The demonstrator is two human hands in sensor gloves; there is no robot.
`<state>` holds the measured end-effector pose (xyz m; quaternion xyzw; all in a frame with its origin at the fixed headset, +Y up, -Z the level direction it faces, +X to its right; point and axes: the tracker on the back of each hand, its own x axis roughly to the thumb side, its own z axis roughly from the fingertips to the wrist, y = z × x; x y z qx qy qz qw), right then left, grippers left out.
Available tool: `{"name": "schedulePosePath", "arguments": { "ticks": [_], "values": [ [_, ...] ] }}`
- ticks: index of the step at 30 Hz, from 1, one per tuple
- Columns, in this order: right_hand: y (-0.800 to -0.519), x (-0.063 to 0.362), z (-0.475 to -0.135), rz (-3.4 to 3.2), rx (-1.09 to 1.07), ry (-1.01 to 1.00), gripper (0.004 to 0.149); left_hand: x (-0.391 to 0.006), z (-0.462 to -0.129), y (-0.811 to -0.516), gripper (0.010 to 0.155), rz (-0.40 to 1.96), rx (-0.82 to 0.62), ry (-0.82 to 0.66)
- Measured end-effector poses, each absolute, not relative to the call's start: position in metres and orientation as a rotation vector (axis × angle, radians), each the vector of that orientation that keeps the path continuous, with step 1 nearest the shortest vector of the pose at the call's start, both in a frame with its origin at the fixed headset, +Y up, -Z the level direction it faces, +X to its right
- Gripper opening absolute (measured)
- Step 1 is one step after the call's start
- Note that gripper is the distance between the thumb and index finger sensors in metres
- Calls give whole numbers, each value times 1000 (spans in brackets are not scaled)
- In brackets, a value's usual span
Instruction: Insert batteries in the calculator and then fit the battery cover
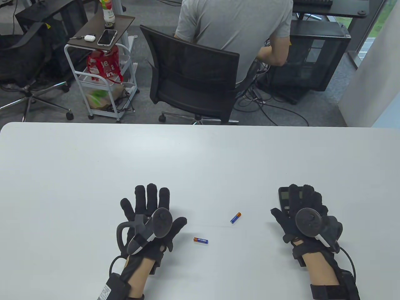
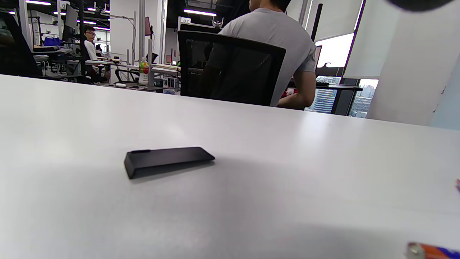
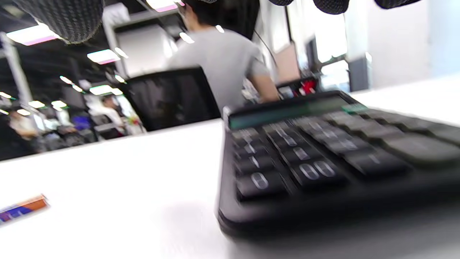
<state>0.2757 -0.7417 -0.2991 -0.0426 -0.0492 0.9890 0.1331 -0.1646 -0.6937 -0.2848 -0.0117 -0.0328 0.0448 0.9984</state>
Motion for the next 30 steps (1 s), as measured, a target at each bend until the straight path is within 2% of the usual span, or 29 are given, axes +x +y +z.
{"name": "schedulePosePath", "arguments": {
  "ticks": [5, 8, 19, 30],
  "values": [
    [-768, 280, -307, 2943, -297, 245, 94, -165, -285, -695, 99, 95, -34, -66],
    [-777, 278, -310, 2954, -323, 320, 94, -165, -285, -694, 99, 99, -28, -69],
    [-783, 272, -314, 3045, -395, 303, 87, -166, -285, -694, 99, 110, -21, -69],
    [-783, 262, -320, 3076, -366, 304, 84, -165, -285, -694, 99, 111, -24, -70]
  ]
}}
